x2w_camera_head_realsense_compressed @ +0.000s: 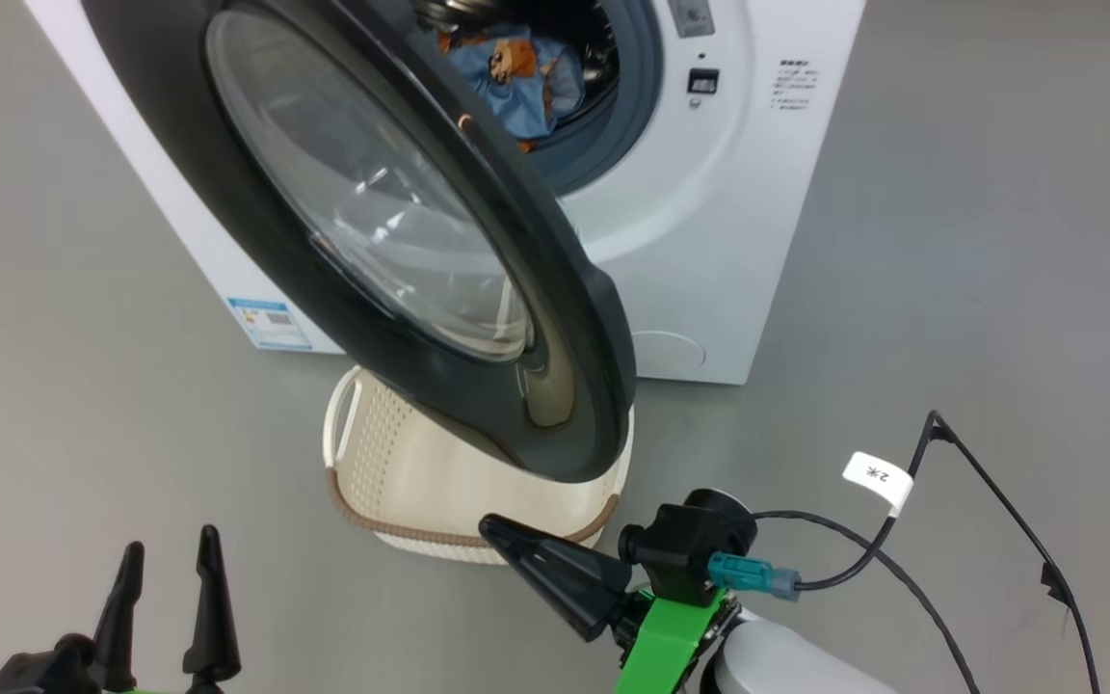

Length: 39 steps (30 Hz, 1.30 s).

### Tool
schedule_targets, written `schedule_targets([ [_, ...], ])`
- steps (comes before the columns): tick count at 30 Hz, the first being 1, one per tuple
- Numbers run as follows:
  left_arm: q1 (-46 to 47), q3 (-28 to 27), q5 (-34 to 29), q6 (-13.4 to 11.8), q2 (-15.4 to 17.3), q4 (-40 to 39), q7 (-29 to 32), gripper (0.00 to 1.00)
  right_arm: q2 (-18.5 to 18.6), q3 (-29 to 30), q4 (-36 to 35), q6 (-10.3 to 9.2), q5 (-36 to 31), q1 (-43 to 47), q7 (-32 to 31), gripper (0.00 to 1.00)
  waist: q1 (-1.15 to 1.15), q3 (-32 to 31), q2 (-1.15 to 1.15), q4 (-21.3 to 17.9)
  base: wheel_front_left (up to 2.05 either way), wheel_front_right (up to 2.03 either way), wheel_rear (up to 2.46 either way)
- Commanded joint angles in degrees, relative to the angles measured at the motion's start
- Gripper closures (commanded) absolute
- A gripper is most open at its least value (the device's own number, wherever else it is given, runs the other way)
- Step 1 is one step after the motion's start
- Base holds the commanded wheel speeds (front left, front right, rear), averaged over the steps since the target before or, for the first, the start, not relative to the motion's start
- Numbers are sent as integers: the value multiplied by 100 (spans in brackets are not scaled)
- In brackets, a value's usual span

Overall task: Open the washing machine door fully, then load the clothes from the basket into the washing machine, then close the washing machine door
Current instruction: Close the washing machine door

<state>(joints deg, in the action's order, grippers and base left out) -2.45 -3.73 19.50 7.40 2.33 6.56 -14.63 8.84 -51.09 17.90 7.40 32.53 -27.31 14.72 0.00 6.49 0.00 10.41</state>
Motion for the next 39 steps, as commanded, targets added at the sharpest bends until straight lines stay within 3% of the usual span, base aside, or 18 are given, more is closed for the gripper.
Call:
schedule_targets([
  [1, 241, -163, 47, 9, 56, -107, -37, 0, -149, -46, -23, 9, 62, -57, 28, 100, 0, 132, 0, 115, 0, 0, 0],
  [23, 558, -61, 151, 9, 55, -210, -37, 0, -95, 1755, 333, 9, -412, -437, 28, 100, 0, 684, 0, 216, 0, 0, 0],
  [39, 1031, 296, 230, 9, 55, -514, -37, 0, 251, 3022, 572, 9, -547, -1490, 28, 100, 0, 1375, 0, 509, 0, 0, 0],
])
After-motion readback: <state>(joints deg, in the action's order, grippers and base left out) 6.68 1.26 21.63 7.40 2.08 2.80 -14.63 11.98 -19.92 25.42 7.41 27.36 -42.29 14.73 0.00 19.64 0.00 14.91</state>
